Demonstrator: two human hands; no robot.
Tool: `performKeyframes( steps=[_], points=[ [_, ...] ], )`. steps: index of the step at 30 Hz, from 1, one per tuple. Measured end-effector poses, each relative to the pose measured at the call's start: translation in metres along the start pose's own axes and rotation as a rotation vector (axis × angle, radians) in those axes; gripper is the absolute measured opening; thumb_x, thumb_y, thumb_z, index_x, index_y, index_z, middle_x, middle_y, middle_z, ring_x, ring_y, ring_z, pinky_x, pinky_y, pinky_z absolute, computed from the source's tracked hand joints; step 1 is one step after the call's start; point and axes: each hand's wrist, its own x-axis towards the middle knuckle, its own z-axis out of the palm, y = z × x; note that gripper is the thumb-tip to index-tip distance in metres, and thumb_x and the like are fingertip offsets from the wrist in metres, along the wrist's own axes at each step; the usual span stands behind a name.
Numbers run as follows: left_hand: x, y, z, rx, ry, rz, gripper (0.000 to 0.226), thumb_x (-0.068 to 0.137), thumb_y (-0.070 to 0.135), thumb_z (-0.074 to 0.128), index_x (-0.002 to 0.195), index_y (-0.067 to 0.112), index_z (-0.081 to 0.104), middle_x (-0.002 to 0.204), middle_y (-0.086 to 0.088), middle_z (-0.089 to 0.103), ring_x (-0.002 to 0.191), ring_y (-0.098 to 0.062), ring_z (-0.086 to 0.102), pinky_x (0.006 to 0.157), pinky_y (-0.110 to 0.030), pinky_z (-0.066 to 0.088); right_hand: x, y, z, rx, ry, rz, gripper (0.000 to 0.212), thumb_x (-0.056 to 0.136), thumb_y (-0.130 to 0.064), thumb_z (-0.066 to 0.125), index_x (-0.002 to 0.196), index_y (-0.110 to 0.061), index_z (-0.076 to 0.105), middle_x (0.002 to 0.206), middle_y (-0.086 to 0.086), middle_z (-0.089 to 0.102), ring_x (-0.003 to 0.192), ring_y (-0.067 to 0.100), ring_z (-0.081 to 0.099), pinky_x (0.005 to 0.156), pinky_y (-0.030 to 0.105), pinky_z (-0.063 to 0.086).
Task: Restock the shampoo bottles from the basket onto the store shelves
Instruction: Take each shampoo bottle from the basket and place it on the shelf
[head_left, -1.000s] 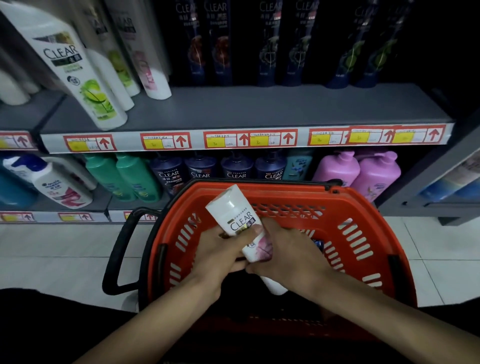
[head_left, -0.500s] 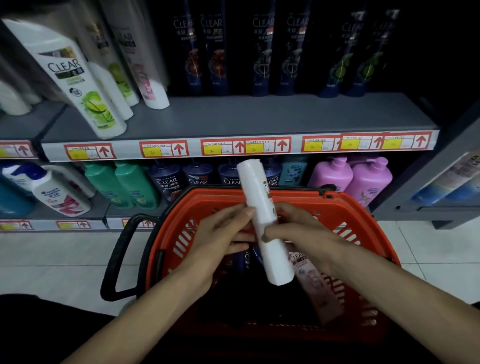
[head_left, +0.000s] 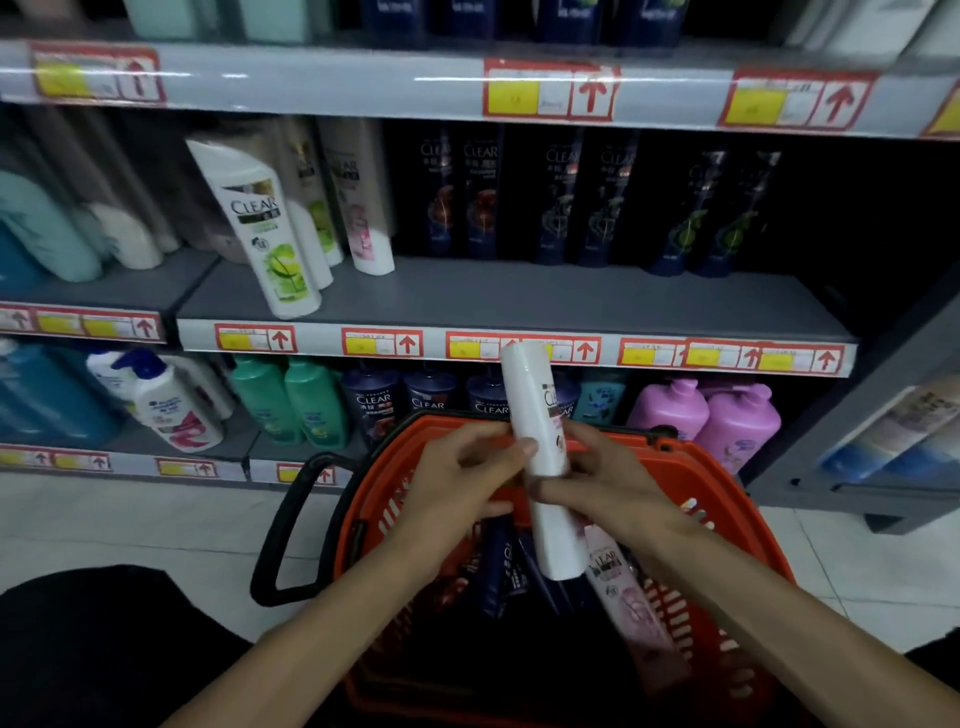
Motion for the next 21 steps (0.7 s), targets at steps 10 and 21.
performKeyframes(
  steps=[10,21],
  points=[
    [0.015,0.020,-0.035,-0.006,0.192,0.145,0.034,0.079,0.014,0.088,0.110,0.023,0.075,0.095,0.003,0.080,0.089,-0.008,0.076,0.077,-0.024,0.059,0.018,-0.038,0.060,-0.293,0.197,-0.325,0.067,0.069,-0.028,0.086,0.126,-0.046,0.057,0.105,-0.020,0.074,0.091,-0.006,0.069,0.077,0.024,0.059],
    [0.046,0.076,-0.090,-0.074,0.208,0.271,0.026,0.093,0.003,0.072,0.114,0.018,0.075,0.105,-0.003,0.081,0.098,-0.019,0.077,0.082,-0.031,0.063,0.068,-0.081,0.069,-0.155,0.098,-0.262,0.058,0.072,-0.014,0.092,0.122,-0.022,0.064,0.099,0.000,0.074,0.090,0.019,0.073,0.073,0.031,0.061]
  ],
)
